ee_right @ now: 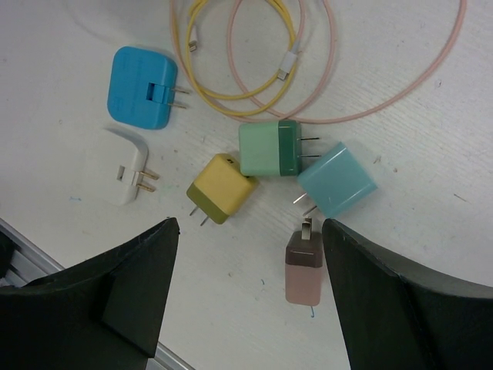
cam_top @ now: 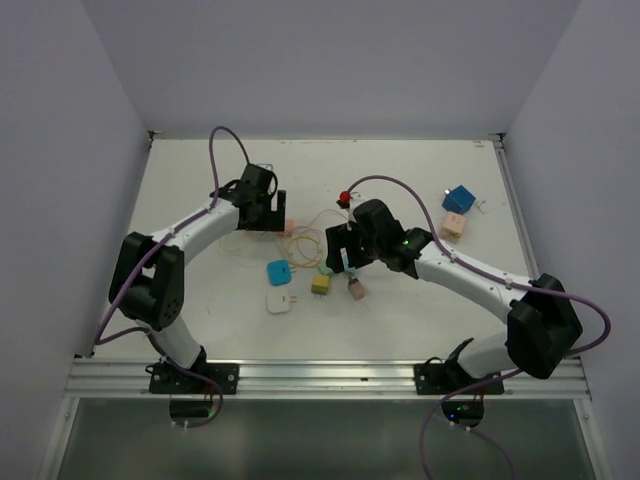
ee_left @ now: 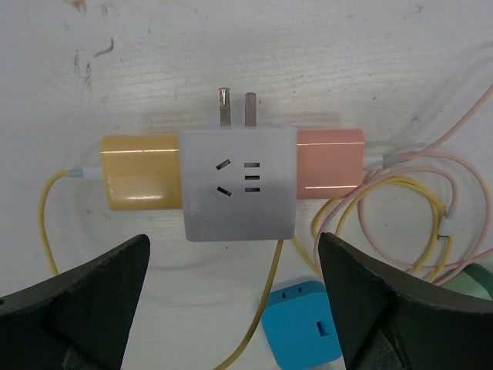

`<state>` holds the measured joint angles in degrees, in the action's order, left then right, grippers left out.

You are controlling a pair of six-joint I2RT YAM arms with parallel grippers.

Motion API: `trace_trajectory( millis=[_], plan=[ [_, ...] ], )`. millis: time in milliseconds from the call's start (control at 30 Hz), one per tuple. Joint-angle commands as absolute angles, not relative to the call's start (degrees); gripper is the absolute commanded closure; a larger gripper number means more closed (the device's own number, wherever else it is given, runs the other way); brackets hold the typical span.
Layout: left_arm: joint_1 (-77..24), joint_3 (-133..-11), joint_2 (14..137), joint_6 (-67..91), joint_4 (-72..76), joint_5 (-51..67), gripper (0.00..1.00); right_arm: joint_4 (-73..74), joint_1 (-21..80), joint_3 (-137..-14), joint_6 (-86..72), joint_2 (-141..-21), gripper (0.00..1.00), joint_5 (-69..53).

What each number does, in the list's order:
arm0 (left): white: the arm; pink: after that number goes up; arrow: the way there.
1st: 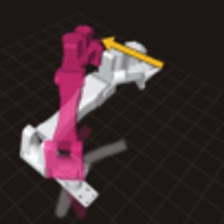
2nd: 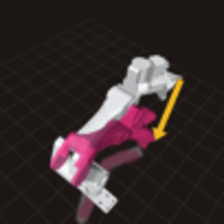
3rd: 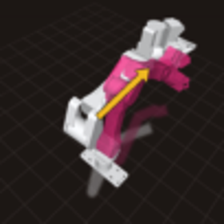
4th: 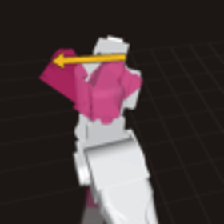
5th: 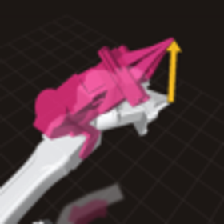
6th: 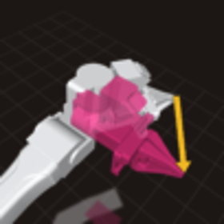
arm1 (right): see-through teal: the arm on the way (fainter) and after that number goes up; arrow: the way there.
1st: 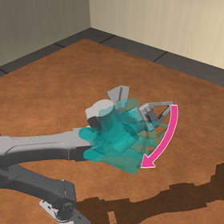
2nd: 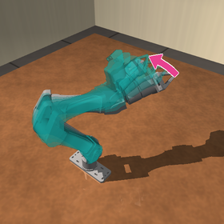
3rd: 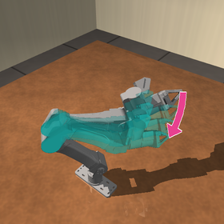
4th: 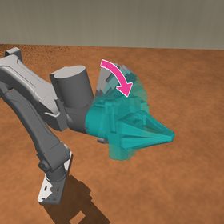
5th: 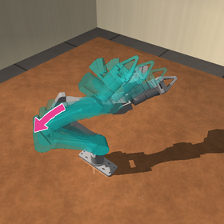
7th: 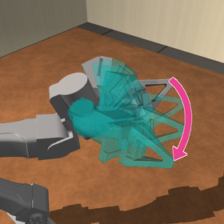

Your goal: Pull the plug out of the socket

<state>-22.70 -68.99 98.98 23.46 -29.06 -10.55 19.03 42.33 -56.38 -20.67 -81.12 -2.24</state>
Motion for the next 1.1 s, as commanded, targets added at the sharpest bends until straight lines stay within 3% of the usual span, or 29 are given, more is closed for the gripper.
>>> trace_trajectory(
  millis=[0,367,567,1067],
  plan=[
    [-23.0,-71.4,92.3,10.7,-28.9,-9.5,0.05,19.2,42.1,-56.3,-19.5,-78.5,0.21,-1.8],
    [-22.6,-70.9,91.0,-25.1,-24.2,-0.8,0.05,19.3,42.1,-54.1,-22.8,-76.9,0.21,-11.7],
    [-21.4,-77.6,98.9,-32.0,-32.8,-1.2,0.05,19.0,42.1,-52.2,-23.7,-74.4,0.21,-12.8],
    [-20.7,-79.4,107.4,-33.5,-35.3,4.0,0.07,20.0,42.1,-52.9,-24.2,-75.0,0.21,-13.2]
  ],
)
